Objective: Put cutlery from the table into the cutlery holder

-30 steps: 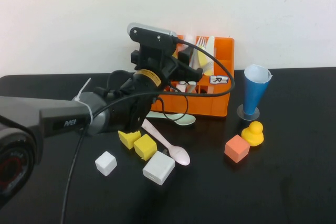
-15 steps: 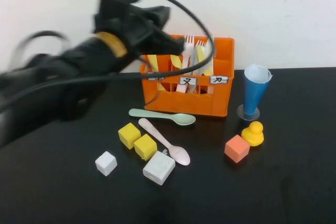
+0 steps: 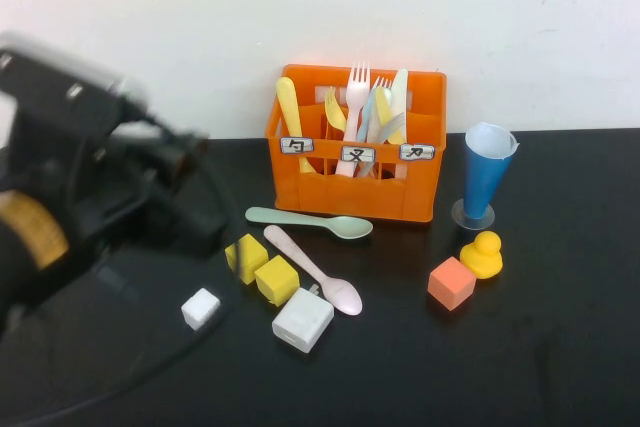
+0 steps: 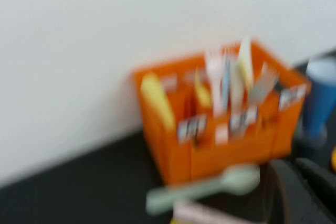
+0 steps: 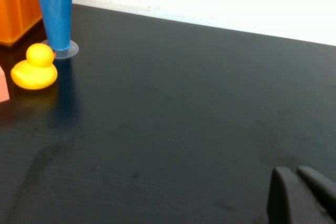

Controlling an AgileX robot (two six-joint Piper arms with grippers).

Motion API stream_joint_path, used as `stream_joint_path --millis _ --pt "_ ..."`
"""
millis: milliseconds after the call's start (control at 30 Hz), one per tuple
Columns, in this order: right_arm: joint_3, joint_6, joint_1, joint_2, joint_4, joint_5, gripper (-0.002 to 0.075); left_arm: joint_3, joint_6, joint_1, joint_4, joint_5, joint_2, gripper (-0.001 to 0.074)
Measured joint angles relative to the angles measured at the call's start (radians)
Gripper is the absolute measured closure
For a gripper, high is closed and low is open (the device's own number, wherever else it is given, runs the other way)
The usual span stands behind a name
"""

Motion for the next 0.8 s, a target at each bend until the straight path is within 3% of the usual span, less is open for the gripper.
stream_joint_path --millis 233,333,533,800 --pt "0.0 0.0 0.0 0.0 0.0 0.0 0.0729 0.03 -0.077 0.002 0.014 0.409 -0.183 0.0735" --pt "0.0 0.0 0.0 0.0 0.0 0.0 0.0729 0.059 -0.121 0.011 0.057 0.474 -0.263 0.0735" --pt "0.0 0.0 0.0 0.0 0.0 0.0 0.0729 0.22 -0.154 0.11 0.083 0.333 -0.435 0.0735" --pt "0.0 0.0 0.0 0.0 0.0 0.0 0.0729 0.533 -0.152 0.329 -0.056 0.043 -0.685 0.0736"
